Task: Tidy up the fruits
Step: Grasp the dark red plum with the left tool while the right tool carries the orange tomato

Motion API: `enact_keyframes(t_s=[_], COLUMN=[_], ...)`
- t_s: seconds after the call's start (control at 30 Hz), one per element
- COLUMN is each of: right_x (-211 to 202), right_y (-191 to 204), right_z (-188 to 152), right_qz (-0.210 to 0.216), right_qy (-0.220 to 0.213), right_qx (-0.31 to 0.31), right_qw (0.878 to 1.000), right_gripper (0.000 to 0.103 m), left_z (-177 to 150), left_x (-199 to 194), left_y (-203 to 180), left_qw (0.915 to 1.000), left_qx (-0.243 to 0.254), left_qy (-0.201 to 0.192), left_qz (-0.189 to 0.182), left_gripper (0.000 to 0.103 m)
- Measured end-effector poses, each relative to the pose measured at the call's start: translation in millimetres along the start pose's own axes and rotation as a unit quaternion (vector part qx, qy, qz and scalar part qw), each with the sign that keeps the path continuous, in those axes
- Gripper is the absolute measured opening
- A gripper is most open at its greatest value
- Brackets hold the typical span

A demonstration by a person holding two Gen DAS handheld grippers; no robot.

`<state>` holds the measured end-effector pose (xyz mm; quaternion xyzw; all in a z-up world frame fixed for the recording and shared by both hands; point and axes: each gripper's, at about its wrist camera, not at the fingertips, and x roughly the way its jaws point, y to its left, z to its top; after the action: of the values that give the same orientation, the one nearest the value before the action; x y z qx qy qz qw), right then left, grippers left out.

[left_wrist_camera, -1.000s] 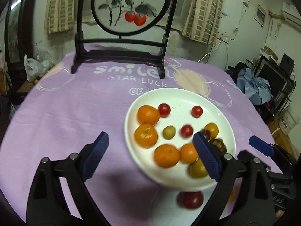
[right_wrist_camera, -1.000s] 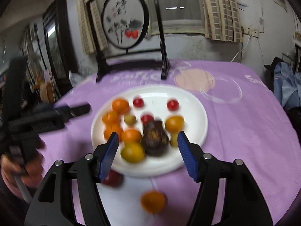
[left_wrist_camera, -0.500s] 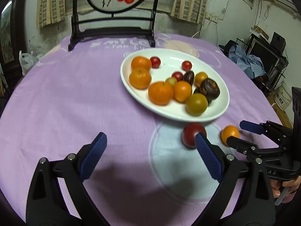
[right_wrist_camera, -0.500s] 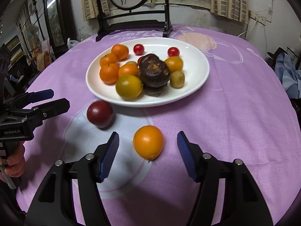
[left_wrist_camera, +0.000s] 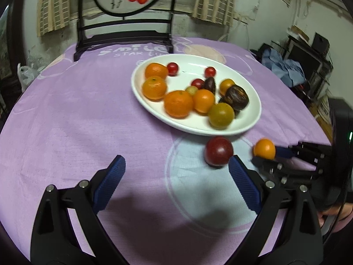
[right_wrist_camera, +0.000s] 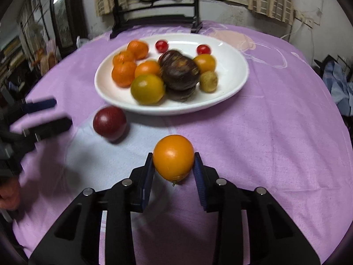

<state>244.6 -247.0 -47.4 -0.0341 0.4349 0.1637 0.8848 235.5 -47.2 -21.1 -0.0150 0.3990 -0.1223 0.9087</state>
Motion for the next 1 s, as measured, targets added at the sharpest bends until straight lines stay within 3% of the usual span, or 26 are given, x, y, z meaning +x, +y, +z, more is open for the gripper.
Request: enact_keyframes(t_s=[0.1, 0.2, 0.3, 0.43, 0.6, 0.8, 1.0], right_x=[-10.9, -18.7, -22.9, -26.9, -30.3, -28.2, -18.1], right_y=[-13.1, -22.9, -22.5, -20.3, -18.8, -18.0, -18.1], right_z=[4.3, 4.9, 5.7, 6.4, 8.0, 9.3, 7.4], right_qz=[-0.006, -0.002, 0.0, -0.015, -0.006, -0.009, 0.002], right_qy=[-0.021, -0.029, -0.034, -0.043, -0.049, -0.048, -0.035], right_qx=[0.032, 0.06, 0.063, 0.06, 0.057, 0.056, 0.061], right_qw=[0.999, 0.998, 0.997, 0.997, 0.997, 0.997, 0.997], right_gripper=[0.035, 0.035, 0.035, 0.035, 0.035, 0.035, 0.035], left_z=[-1.7, 0.9, 5.4, 9.8, 11.6, 9.8, 4.7], left_x=[4.2, 10.6, 24.7, 41.2, 51.9, 59.4, 49.9], left_y=[-11.2, -24.6, -33.9, -38.8, -41.6, -45.4, -37.1], left_qw=[0.9991, 0.9971, 0.9966, 0.9962, 0.9964, 0.9961, 0.997], left_qx=[0.022, 0.044, 0.046, 0.044, 0.04, 0.047, 0.013], left_qy=[0.012, 0.019, 0.036, 0.055, 0.062, 0.069, 0.066], left_qz=[-0.035, -0.059, -0.058, -0.053, -0.041, -0.029, -0.039], left_gripper=[0.094, 0.084, 0.068, 0.057, 0.053, 0.039, 0.038])
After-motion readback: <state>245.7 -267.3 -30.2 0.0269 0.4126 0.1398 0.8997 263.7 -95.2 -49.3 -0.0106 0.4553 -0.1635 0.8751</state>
